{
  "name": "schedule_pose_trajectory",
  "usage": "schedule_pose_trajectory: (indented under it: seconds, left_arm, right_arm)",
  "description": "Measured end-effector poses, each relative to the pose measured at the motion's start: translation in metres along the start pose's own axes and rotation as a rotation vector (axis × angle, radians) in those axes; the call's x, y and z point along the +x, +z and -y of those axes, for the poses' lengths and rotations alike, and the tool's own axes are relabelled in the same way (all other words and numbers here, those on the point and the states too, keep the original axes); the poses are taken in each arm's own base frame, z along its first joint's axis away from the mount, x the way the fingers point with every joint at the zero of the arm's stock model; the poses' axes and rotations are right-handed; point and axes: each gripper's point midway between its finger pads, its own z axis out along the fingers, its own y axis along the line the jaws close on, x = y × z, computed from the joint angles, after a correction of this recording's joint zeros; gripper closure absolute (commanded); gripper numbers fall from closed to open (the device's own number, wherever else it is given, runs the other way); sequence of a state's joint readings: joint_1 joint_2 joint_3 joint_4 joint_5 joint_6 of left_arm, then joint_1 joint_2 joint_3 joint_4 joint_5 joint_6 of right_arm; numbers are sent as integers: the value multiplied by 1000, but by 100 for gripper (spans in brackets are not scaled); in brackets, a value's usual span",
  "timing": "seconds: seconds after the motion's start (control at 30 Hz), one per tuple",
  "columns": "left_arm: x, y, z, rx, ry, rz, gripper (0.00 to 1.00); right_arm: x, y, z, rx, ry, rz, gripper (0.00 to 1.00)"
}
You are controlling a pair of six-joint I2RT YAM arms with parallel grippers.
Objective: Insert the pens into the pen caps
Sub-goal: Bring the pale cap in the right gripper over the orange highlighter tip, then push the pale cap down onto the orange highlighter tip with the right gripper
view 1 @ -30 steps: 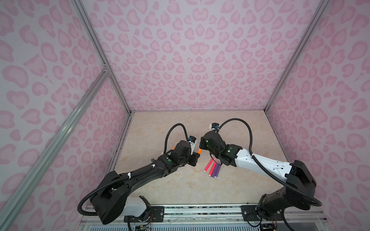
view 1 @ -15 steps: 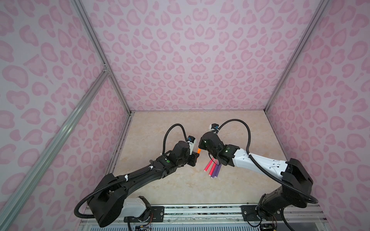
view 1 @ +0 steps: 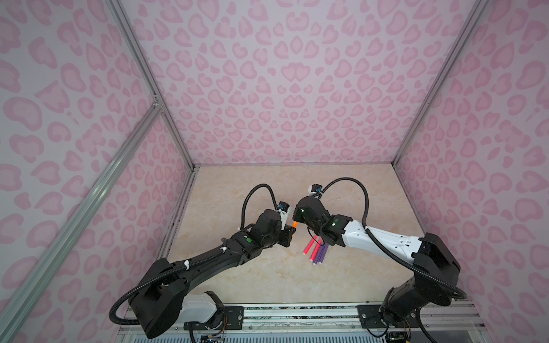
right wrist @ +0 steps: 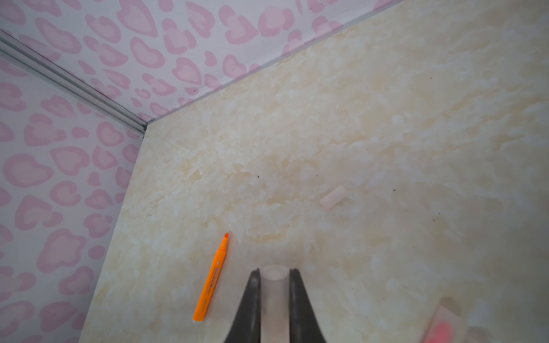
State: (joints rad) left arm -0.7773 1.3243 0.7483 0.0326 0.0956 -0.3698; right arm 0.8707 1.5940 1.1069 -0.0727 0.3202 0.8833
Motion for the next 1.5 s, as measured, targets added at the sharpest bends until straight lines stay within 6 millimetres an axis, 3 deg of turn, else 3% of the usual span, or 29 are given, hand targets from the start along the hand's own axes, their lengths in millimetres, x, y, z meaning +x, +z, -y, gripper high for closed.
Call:
schedule_pose_trajectory:
  seconds: [0.5, 1.13, 1.5]
  left_arm:
    - [2, -6, -14, -78, -8, 13, 97]
    - [-3, -16, -23, -126, -22, 60, 97]
    - [8, -19, -28, -153, -16, 15, 97]
  right_arm:
    - [13, -8, -17, -41, 6, 24, 100]
    - [25, -2, -27, -56, 6, 8, 100]
    - [35, -10, -30, -35, 23, 57, 100]
